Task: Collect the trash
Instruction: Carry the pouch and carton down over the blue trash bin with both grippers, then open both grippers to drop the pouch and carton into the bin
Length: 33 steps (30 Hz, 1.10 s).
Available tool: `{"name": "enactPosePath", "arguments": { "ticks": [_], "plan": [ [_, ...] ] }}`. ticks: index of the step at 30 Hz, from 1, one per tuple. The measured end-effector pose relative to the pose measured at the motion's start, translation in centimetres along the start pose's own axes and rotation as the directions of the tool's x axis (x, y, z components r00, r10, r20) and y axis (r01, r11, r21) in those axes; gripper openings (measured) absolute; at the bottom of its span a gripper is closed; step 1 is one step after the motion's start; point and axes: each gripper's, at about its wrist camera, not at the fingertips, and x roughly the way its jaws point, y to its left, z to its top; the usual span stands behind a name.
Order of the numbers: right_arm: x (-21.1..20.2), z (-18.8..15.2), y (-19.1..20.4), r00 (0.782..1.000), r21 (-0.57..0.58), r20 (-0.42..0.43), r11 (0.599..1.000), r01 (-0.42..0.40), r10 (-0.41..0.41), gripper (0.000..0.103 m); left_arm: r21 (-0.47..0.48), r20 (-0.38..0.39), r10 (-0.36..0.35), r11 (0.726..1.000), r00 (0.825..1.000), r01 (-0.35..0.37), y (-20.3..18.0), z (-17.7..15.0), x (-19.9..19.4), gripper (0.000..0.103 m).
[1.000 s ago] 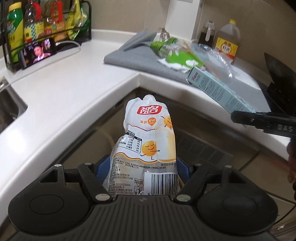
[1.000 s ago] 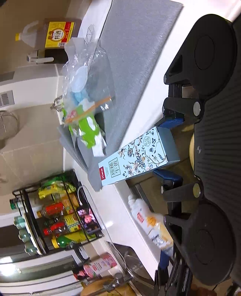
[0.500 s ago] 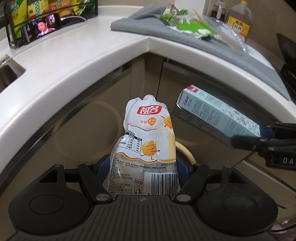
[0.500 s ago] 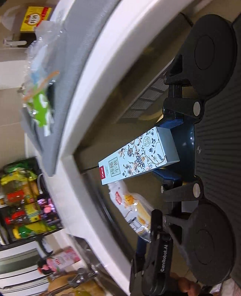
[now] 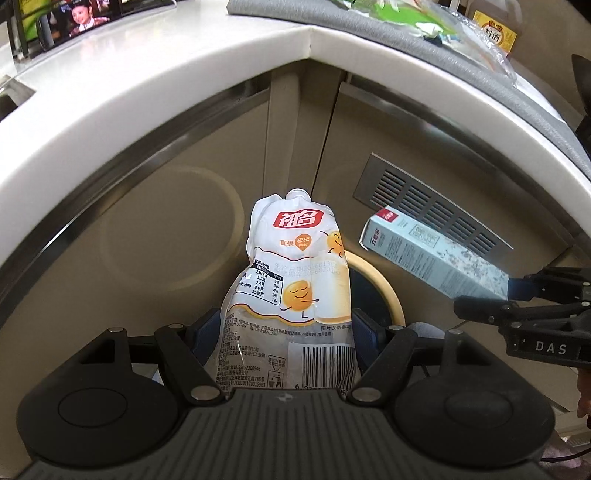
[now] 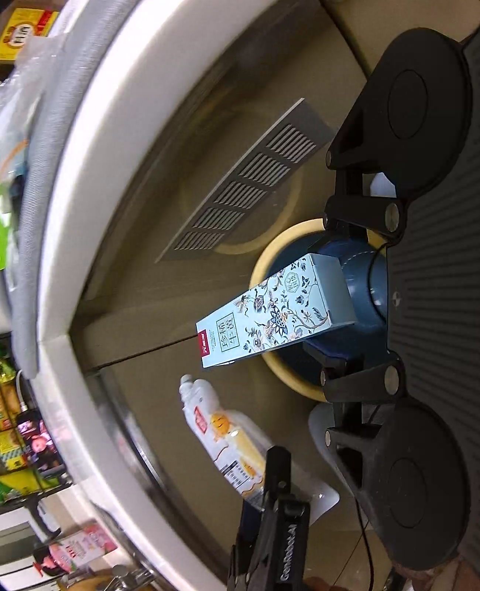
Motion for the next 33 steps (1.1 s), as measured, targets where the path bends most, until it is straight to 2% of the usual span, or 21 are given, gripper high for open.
{"name": "enactPosePath", "arguments": {
  "ticks": [14, 23, 33],
  "plan": [
    [6.1, -0.5, 0.3, 0.989, -0.007, -0.145, 1.000, 0.024, -0.024, 0.049, 0.004, -0.112, 0.030, 1.000, 0.993, -0.030, 0.1, 0.6, 6.2, 0.078],
    [8.1, -0.6, -0.4, 0.975, 0.038, -0.218, 0.999, 0.039, -0.030, 0.049, 0.007, -0.176, 0.035, 0.999, 0.984, -0.034, 0.0, 1.4, 9.7, 0.079],
    [9.4, 0.3, -0.2, 0.965, 0.042, -0.259, 0.998, 0.052, -0.039, 0.049, 0.047, -0.204, 0.064, 0.997, 0.977, -0.055, -0.4, 0.7, 11.3, 0.079]
  ]
}}
